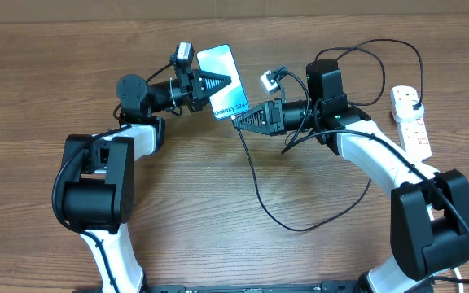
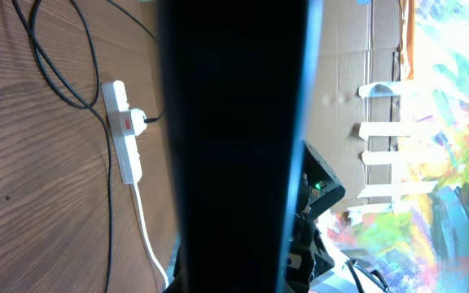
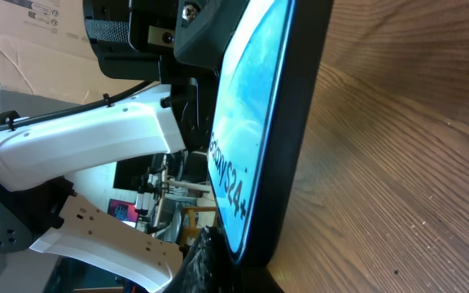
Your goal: Plug charger to phone and switch on socket
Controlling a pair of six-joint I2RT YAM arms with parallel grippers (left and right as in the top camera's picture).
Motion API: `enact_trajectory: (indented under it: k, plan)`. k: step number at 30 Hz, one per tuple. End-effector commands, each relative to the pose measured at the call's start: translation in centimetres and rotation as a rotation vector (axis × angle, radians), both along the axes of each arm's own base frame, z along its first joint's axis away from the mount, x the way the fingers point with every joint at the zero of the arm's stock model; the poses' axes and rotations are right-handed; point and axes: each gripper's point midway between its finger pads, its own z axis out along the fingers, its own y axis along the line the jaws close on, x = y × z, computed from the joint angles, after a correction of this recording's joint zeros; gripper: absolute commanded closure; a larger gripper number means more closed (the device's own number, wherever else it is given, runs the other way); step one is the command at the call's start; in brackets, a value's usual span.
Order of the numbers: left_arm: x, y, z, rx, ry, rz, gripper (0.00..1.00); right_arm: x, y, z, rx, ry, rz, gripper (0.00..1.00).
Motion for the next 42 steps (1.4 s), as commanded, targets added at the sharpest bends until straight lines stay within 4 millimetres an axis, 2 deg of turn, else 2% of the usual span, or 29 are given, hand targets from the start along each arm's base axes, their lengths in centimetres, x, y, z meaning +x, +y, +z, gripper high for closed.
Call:
enact_trajectory:
  k: [1,15,27,32,42]
  plan:
    - [-0.8,-0.4,1.1,0.017,-0.087,-0.052,0.96,1.0,-0.1,-0.2,-0.017,-0.009,-0.046,0.96]
    - [-1.2,-1.5,1.2,0.013,-0.086,-0.069,0.96,1.6,0.6,-0.6,-0.046,-0.023,-0.088,0.96]
    - [-1.3,-1.5,1.1,0.016,-0.086,-0.078,0.96,2.2,0.6,-0.5,-0.051,-0.029,-0.118,0.96]
    - [-0.4,-0.6,1.3,0.008,-0.084,-0.030,0.96,1.2,0.7,-0.2,-0.027,-0.011,-0.067,0.96]
    - [1.2,2.1,1.0,0.008,-0.051,0.045,0.96,0.5,0.9,0.3,-0.001,-0.031,-0.019,0.96]
